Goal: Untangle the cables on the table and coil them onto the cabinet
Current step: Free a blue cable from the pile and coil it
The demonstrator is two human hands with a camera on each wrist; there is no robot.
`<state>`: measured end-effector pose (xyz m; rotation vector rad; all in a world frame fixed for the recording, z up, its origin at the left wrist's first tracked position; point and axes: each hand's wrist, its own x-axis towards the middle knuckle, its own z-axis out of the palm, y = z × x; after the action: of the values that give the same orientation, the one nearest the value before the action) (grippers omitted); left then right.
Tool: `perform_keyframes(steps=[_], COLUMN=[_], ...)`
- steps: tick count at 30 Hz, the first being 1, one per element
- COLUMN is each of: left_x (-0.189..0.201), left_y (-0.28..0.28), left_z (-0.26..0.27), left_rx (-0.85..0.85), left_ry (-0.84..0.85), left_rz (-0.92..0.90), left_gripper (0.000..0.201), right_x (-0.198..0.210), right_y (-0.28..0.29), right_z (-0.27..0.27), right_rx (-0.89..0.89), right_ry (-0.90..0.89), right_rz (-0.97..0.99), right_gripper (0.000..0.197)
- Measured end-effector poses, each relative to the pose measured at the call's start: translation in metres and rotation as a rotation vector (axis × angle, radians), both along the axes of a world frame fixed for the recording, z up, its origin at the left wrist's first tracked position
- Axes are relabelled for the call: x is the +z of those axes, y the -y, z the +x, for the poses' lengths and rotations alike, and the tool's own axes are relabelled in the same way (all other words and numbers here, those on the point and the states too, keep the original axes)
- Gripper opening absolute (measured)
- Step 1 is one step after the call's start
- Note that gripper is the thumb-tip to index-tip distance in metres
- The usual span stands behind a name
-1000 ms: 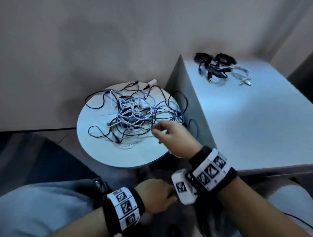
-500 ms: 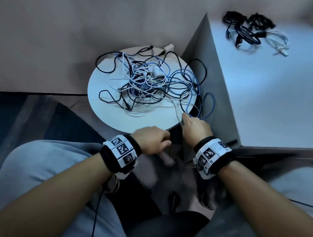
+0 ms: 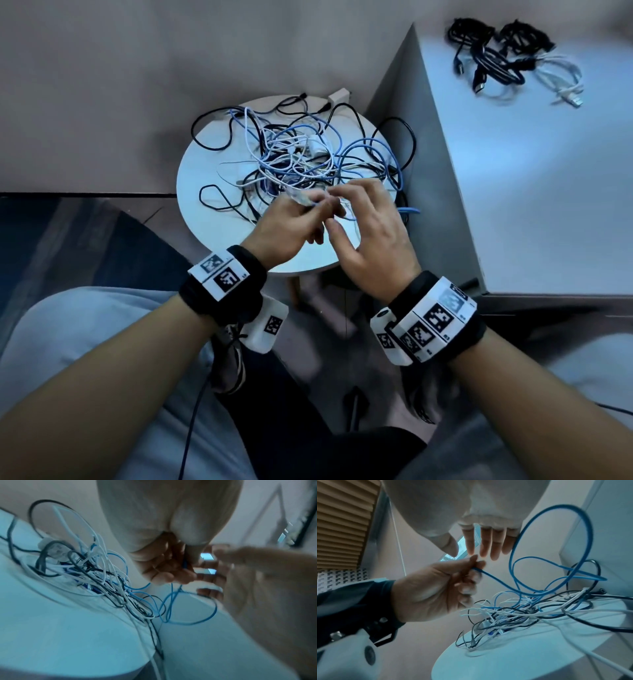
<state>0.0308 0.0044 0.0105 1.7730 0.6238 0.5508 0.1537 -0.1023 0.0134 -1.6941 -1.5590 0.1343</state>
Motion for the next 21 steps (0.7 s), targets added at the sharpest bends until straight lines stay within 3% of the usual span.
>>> perform_keyframes(steps=[2,7,11,16,19,21], left_x=[0.006,0.020,0.021,0.016,0.012,0.010], left_y=[-0.006,-0.013,-0.016,-0.022,-0.022,-0.020], left_z=[-0.003,-0.008,-0.008,-0.011,-0.009,-0.010], left_rx=[0.033,0.106,0.171,0.203,0.272,0.314], left_ry=[0.105,0.349,0.428,0.396,0.190,-0.058], left_rz=[-0.167,-0.664,-0.821,-0.768,-0.638,-0.439], left_gripper=[0.030,0.047,0.035,0.021,0.016,0.026], right_x=[-0.002,-0.008,-0.003,0.018,0.016,0.010], right_y=[0.000,-0.001,0.003,0.005,0.003,0.001], right_z=[0.006,0.011,0.002,-0.005,-0.006,-0.004], right_rx=[-0.024,0.020,0.155,0.358,0.330,0.244], right_ry=[-0.023,-0.083,-0.211,-0.852,-0.892,-0.767], right_rz=[-0.065,-0.232,-0.266,-0.250,-0.275,-0.281], right_gripper=[0.045,0.049,0.043,0.041,0.027,0.018])
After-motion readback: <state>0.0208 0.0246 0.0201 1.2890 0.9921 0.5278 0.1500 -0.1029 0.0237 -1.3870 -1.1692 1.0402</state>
